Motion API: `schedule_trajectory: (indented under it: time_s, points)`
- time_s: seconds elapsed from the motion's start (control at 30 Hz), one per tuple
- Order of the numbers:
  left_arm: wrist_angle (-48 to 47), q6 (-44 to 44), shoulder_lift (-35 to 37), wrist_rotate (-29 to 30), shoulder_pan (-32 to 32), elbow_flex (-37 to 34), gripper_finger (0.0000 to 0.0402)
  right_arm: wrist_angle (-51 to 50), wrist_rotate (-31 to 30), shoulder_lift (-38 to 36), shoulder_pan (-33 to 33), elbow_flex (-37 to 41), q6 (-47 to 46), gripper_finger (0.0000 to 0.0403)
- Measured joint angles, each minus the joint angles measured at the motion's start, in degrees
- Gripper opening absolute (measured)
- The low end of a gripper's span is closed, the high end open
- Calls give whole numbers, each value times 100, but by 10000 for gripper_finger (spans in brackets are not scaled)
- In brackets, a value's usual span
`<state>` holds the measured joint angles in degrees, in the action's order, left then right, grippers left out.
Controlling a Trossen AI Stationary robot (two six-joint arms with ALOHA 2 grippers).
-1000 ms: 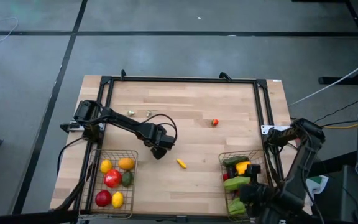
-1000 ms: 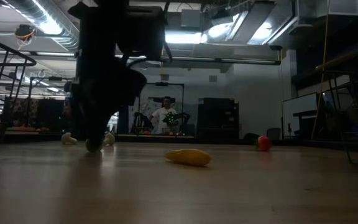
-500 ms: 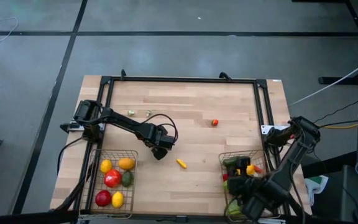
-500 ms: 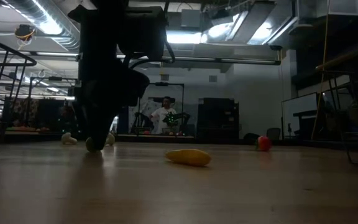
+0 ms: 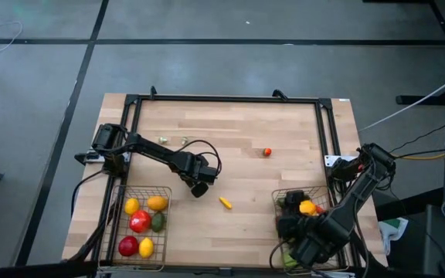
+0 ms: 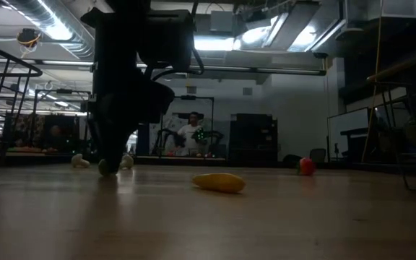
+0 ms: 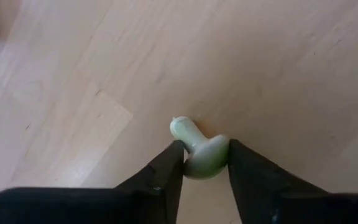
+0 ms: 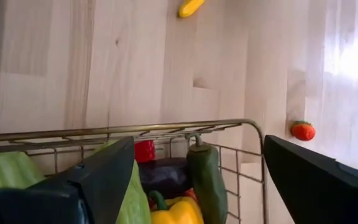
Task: Sort produce into baskets
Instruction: Put the bottom center green mushroom into the right wire basket
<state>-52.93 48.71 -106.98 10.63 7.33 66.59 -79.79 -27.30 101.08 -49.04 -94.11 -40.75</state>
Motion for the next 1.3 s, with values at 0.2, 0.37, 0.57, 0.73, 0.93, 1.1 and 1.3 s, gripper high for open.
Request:
schedule_trajectory:
  time_s: [0.2, 0.37, 0.57, 0.73, 0.93, 1.1, 1.3]
  points:
    - [3, -4, 1, -126, 0, 0, 96, 223, -62, 0, 4, 0, 122, 351]
    - [293, -4, 35, -427, 26, 0, 105, 721, -62, 0, -2, 2, 226, 351]
    - [1458, -18, 191, -928, 94, 0, 103, 1175, -65, 0, -2, 2, 251, 351]
    - [2648, -76, 430, -1228, 136, 0, 99, 1313, -404, 40, -6, 4, 513, 351]
    - [4263, 70, 546, -1475, 245, 0, 105, 1399, -1158, 137, 37, 7, 535, 351]
    - [5544, 91, 549, -1668, 417, 2, 106, 1426, -1694, 162, 151, 7, 541, 351]
    - [6659, 96, 549, -1674, 640, 0, 106, 1720, -1941, 200, 197, 5, 1079, 351]
